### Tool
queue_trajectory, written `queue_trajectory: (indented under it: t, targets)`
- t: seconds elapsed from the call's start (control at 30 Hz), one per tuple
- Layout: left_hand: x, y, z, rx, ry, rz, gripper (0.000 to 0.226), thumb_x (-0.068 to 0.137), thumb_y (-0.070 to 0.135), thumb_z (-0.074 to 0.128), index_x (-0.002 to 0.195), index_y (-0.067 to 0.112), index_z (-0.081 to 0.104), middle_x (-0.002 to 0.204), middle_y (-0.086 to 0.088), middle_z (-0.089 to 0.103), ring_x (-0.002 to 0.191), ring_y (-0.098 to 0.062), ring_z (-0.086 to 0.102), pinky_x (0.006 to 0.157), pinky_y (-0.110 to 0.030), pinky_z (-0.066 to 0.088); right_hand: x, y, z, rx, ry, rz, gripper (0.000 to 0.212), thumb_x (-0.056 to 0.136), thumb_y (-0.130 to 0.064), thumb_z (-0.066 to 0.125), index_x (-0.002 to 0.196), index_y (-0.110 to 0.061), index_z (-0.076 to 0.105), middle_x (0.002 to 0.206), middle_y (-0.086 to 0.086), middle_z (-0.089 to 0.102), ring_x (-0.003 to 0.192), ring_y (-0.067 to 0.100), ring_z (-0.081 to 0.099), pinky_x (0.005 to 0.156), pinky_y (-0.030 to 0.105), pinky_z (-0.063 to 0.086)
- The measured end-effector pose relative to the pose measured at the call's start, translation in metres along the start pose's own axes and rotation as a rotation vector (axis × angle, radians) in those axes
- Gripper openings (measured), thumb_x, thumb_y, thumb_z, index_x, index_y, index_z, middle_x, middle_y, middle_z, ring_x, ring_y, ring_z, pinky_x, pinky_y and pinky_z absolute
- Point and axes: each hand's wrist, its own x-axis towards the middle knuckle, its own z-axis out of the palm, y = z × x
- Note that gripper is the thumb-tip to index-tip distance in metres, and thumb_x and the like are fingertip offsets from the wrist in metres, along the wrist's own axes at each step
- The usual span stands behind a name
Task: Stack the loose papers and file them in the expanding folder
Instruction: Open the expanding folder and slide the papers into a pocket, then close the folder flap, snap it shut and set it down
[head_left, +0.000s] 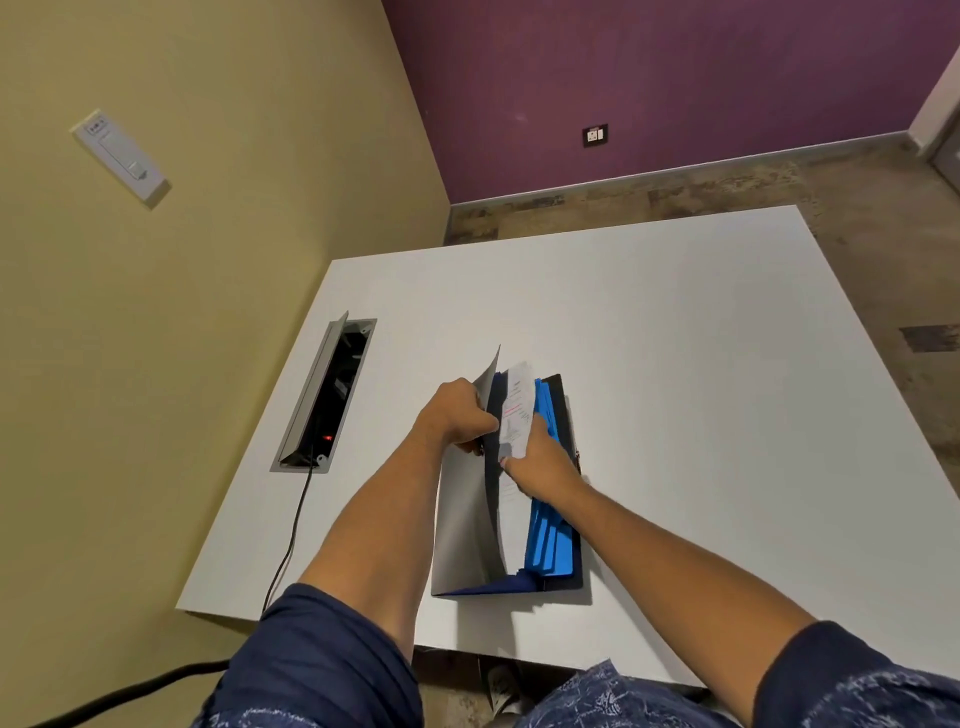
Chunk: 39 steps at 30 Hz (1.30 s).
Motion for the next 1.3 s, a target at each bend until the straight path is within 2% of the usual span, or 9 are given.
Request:
queue_trajectory:
  t: [0.1,0.2,0.3,0.47,0.63,0.77,0.93,1.13,1.3]
  targets:
    - [0.000,-0.002,0.000,-0.036,0.008,-0.006,0.009,0.082,0.009,0.070,0.083,0.004,0.063,0.073,-0.013,0.071,0.042,-0.018,0.072,0.040,-0.021,0.053,-0.005,-0.001,0.006,-0.027,0.022,0.009,0.095,0.106,-0.028,0.057,0.165,-0.019,-0.018,0.163,0.011,0.038,0.124,0.029,0.064,0.089,0.035,0.058]
    - [0.000,-0.003,0.000,-0.074,0.010,-0.002,0.007,0.079,0.006,0.069,0.078,0.002,0.063,0.065,-0.015,0.071,0.044,-0.021,0.073,0.040,-0.022,0.054,-0.004,0.005,0.012,-0.097,-0.029,-0.064,0.090,0.108,-0.026,0.053,0.165,-0.018,-0.016,0.176,0.007,0.007,0.153,0.032,0.036,0.119,0.040,0.040]
    - [0.000,-0.002,0.001,-0.077,-0.001,-0.004,0.006,0.078,0.006,0.068,0.075,0.002,0.063,0.061,-0.014,0.072,0.046,-0.022,0.075,0.041,-0.022,0.055,-0.002,0.013,0.014,-0.230,-0.064,-0.097,0.089,0.108,-0.028,0.054,0.166,-0.015,-0.012,0.177,0.006,-0.008,0.161,0.032,0.017,0.127,0.042,0.024]
    - [0.002,-0.002,0.002,-0.088,-0.036,-0.009,0.007,0.082,0.008,0.070,0.079,0.005,0.065,0.070,-0.012,0.074,0.047,-0.019,0.075,0.041,-0.021,0.054,-0.004,0.031,-0.001,-0.551,0.258,-0.225,0.082,0.102,-0.032,0.064,0.167,-0.017,0.017,0.176,0.007,0.012,0.159,0.032,0.024,0.126,0.044,0.028]
    - [0.003,0.000,0.009,-0.108,-0.061,-0.001,0.011,0.083,0.009,0.072,0.089,0.004,0.064,0.079,-0.014,0.075,0.050,-0.020,0.076,0.042,-0.022,0.054,-0.010,0.055,-0.024,-0.348,0.423,0.016,0.089,0.094,-0.040,0.073,0.164,-0.021,0.021,0.173,0.009,0.024,0.156,0.032,0.032,0.123,0.048,0.032]
    - [0.004,0.006,0.018,-0.097,-0.078,0.012,0.007,0.081,0.008,0.071,0.082,0.002,0.068,0.073,-0.013,0.076,0.052,-0.022,0.077,0.044,-0.025,0.057,-0.012,0.077,-0.041,0.061,0.298,0.297,0.070,0.097,-0.041,0.070,0.154,-0.013,0.041,0.133,0.014,0.069,0.112,0.029,0.072,0.086,0.040,0.059]
    - [0.001,0.013,0.036,-0.073,-0.075,0.026,0.019,0.082,0.013,0.074,0.093,-0.002,0.070,0.078,-0.013,0.078,0.056,-0.022,0.078,0.050,-0.029,0.063,-0.012,0.101,-0.046,0.350,0.190,0.368,0.024,0.102,-0.024,0.066,0.115,-0.005,0.074,0.086,0.013,0.078,0.076,0.026,0.076,0.083,0.048,0.066]
    - [-0.007,0.021,0.068,0.154,-0.005,0.168,0.030,0.087,0.035,0.068,0.077,0.006,0.070,0.073,-0.010,0.072,0.063,-0.021,0.070,0.070,-0.039,0.064,-0.008,0.113,-0.046,0.407,0.201,0.342,0.021,0.103,-0.018,0.065,0.118,-0.004,0.072,0.100,0.017,0.080,0.084,0.030,0.080,0.085,0.050,0.066]
    - [-0.009,0.011,0.095,0.310,-0.134,0.229,0.040,0.093,0.046,0.065,0.110,0.010,0.069,0.104,-0.009,0.069,0.099,-0.029,0.069,0.090,-0.042,0.059,-0.005,0.129,-0.048,0.441,0.235,0.369,0.021,0.103,-0.010,0.065,0.119,0.000,0.074,0.096,0.023,0.079,0.086,0.034,0.080,0.088,0.052,0.065]
